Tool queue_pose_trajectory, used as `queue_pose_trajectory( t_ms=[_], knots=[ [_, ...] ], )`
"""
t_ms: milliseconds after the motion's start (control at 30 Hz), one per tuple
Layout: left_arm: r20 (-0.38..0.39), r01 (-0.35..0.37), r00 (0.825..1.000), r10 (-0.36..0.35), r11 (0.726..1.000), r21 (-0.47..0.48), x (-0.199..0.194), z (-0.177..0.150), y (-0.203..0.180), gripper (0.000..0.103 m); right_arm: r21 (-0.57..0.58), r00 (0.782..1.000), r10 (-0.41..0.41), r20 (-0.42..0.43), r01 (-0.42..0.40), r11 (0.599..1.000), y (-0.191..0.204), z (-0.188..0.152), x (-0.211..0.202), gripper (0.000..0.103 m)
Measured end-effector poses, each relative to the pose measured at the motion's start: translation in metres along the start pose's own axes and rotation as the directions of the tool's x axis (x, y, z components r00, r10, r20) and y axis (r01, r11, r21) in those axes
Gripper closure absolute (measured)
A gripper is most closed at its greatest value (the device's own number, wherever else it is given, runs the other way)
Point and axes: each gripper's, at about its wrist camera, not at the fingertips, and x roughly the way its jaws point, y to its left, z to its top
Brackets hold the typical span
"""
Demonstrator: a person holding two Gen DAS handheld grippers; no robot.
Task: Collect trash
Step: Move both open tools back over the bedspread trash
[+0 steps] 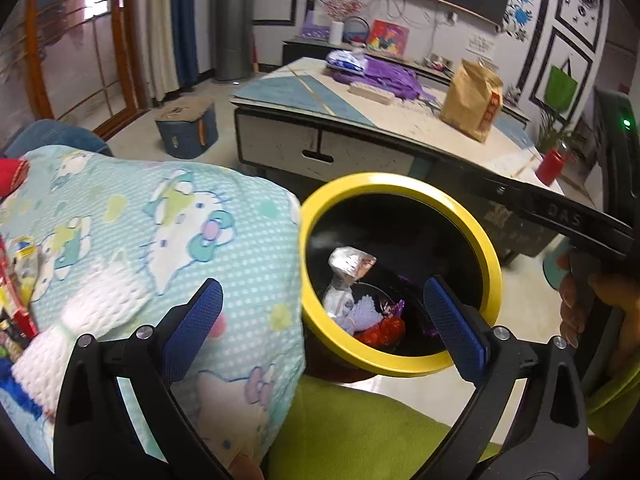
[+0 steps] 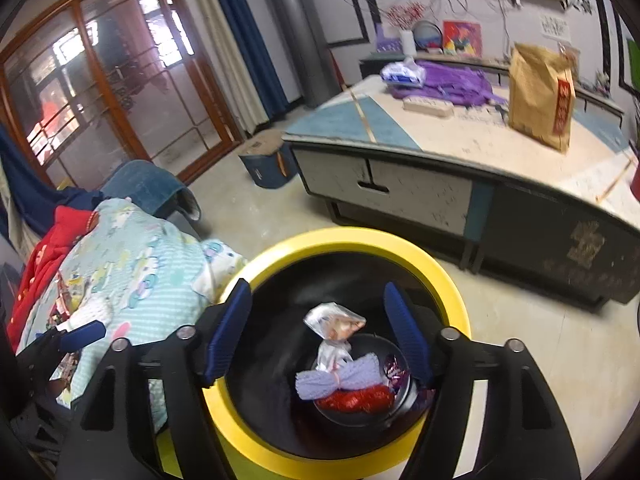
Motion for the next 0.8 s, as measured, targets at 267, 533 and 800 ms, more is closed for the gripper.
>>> queue_pose_trajectory(
  t_ms=[267,533,800],
  knots=[
    [0.072,-0.073,0.994,0.077,0.996,-0.053,-0.034,-0.003,0.024,0.01,-0.093,0.997,0.041,0.073,-0.034,0.995,0.038,0.003,-0.024,0.025],
    [0.133,-0.169,0.974,0.182,0.981,-0.099,-0.066,-0.011,0.055,0.01,-0.172,0.99,0.089,0.106,-0.07,0.983,0.071,0.001,-0.037,0.025],
    [0.179,-0.232,0.95,0.254,0.963,-0.138,-0.093,-0.021,0.082,0.01,-0.242,0.985,0.131,0.112,-0.1,0.965,0.104,-0.008,-0.044,0.021]
  ],
)
